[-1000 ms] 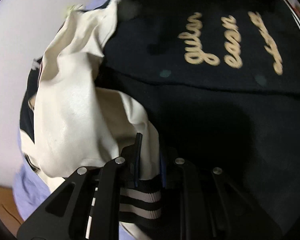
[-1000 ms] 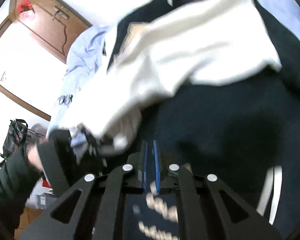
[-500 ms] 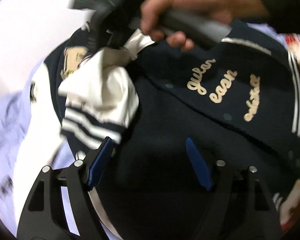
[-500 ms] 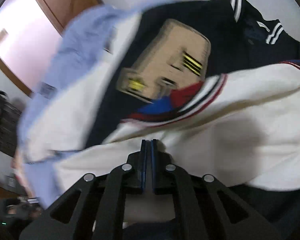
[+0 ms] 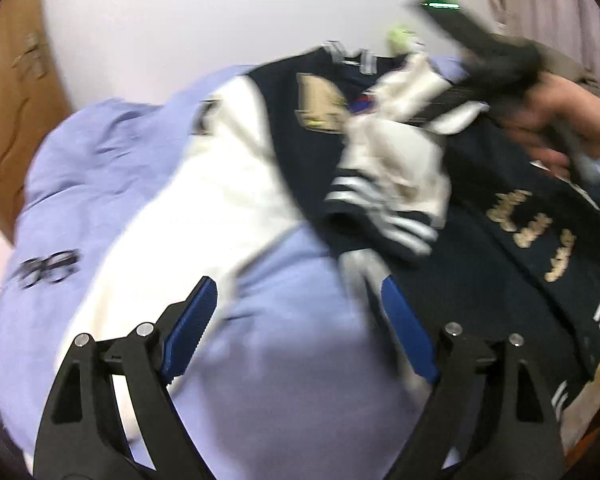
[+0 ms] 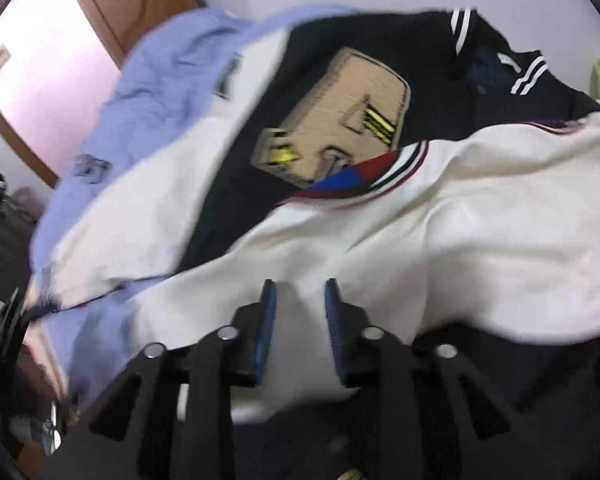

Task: Fold large clothes
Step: 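Carry the held sleeve with the left gripper across the jacket body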

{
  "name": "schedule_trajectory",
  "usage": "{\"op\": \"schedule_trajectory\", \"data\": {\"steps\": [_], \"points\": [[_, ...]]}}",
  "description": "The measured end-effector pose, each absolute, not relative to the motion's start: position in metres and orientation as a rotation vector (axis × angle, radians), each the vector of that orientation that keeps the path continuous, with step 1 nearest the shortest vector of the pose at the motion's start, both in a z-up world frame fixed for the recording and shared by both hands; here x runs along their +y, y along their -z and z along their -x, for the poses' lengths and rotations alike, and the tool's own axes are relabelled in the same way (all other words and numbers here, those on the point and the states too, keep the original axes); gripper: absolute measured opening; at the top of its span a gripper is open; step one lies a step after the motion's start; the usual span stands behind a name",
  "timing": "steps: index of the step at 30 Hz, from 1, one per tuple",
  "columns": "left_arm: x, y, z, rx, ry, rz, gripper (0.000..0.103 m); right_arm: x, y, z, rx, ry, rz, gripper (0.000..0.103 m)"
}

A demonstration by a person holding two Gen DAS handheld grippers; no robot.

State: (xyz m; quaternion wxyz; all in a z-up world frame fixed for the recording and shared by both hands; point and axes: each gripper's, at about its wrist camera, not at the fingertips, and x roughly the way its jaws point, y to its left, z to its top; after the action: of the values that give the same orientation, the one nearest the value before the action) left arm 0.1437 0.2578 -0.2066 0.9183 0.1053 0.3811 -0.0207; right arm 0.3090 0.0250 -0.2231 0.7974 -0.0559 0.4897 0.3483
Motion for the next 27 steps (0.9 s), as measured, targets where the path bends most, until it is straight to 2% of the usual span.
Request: {"op": "schedule_trajectory", "data": {"steps": [2, 5, 8, 10, 13, 17, 20, 27], "points": [[0.292, 0.202, -0.137, 0.797, -0.038, -0.205, 0.082, 0.02, 0.217, -0.281, 1.046, -0.78, 0.089, 0.028], [0.338, 0.203, -0.127, 0.831, -0.137, -0.167, 0.082, 0.012, 0.215, -0.242, 1.043, -0.827, 0.05, 0.036], [0.381, 0.201, -0.109, 0.868, -0.191, -0.096, 0.082, 0.003, 0.215, -0.209, 1.031, -0.84, 0.056, 0.038], [0.403, 0.205, -0.096, 0.861, -0.245, -0.081, 0.082, -0.002, 0.217, -0.186, 1.019, -0.855, 0.057, 0.05], [0.426, 0.207, -0.083, 0.85, -0.311, -0.081, 0.082, -0.002, 0.221, -0.153, 0.995, -0.878, 0.078, 0.06], [0.45, 0.214, -0.085, 0.869, -0.221, -0.088, 0.083, 0.003, 0.232, -0.127, 0.989, -0.889, 0.064, 0.062], [0.457, 0.224, -0.098, 0.91, -0.151, -0.12, 0.083, 0.002, 0.244, -0.115, 1.02, -0.894, 0.058, 0.069], [0.462, 0.256, -0.131, 1.016, -0.099, -0.088, 0.083, -0.003, 0.269, -0.118, 1.104, -0.865, 0.038, 0.07]]}}
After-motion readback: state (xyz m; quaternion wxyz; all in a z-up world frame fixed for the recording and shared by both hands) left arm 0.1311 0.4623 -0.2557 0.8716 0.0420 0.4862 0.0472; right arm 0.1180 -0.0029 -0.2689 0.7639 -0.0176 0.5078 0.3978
